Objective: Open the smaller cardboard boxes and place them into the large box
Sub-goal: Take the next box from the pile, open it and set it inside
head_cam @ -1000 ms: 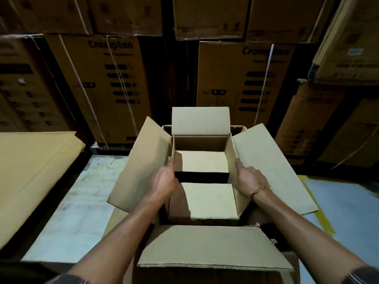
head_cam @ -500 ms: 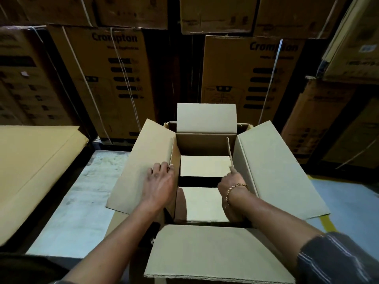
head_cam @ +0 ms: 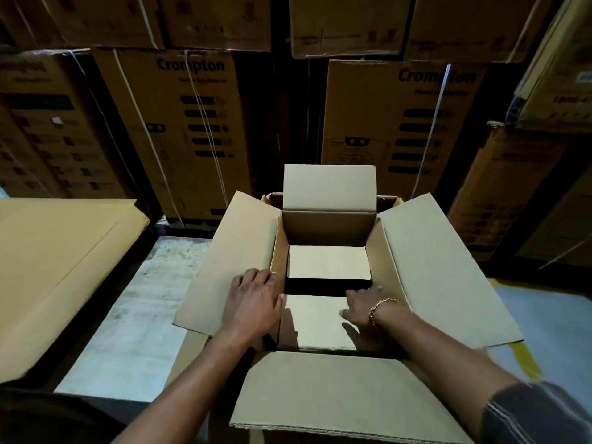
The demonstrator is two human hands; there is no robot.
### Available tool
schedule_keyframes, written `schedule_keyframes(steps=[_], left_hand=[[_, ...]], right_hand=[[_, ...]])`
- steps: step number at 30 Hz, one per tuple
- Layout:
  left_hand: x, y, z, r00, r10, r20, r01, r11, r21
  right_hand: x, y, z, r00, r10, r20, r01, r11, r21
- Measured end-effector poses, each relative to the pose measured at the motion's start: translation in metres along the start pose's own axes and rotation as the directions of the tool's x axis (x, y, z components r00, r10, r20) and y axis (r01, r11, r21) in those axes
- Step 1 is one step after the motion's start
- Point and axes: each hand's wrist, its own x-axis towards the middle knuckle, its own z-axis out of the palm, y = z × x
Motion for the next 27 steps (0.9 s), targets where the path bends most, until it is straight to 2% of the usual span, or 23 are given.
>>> schedule_keyframes(steps=[2,4,6,8,11,14,16,20,27], left_hand=[[-0.002,0.000,0.000,1.000,-0.011,0.000,0.011,1.000,0.000],[-0.002,-0.002,-0.002,1.000,-0.013,0.003,0.013,1.000,-0.020],[0.000,-0.004,-0.004,0.999,-0.007,0.036,0.009,0.999,-0.047],[0.000,-0.003,-0.008,0.998,-0.017,0.067,0.021,0.998,-0.058],[-0.008,0.008,-0.006,0.992,-0.025,0.126,0.034,0.997,-0.071],[-0.019,0.019,-0.001,0.986,0.004,0.166,0.007,0.997,-0.071],[-0.023,0.021,-0.002,0.989,-0.002,0.150,0.017,0.995,-0.100],[-0.025,0.023,-0.010,0.994,-0.022,0.104,0.036,0.990,-0.140],[-0.016,0.024,-0.016,0.993,-0.045,0.110,0.056,0.993,-0.102]], right_hand=[[-0.002,-0.001,-0.002,1.000,0.011,-0.021,-0.010,0.999,0.045],[-0.016,0.004,-0.017,0.991,0.010,-0.132,0.016,0.981,0.191],[-0.034,0.014,-0.032,0.980,-0.032,-0.195,0.109,0.911,0.398],[-0.063,0.019,-0.043,0.976,-0.138,-0.170,0.206,0.839,0.504],[-0.102,0.021,-0.034,0.963,-0.242,-0.122,0.271,0.868,0.416],[-0.118,0.019,-0.017,0.936,-0.250,-0.247,0.321,0.894,0.312],[-0.122,0.019,-0.013,0.908,-0.253,-0.335,0.363,0.873,0.326],[-0.120,0.019,-0.010,0.874,-0.258,-0.412,0.405,0.856,0.322],[-0.108,0.014,-0.023,0.865,-0.298,-0.404,0.419,0.872,0.253]])
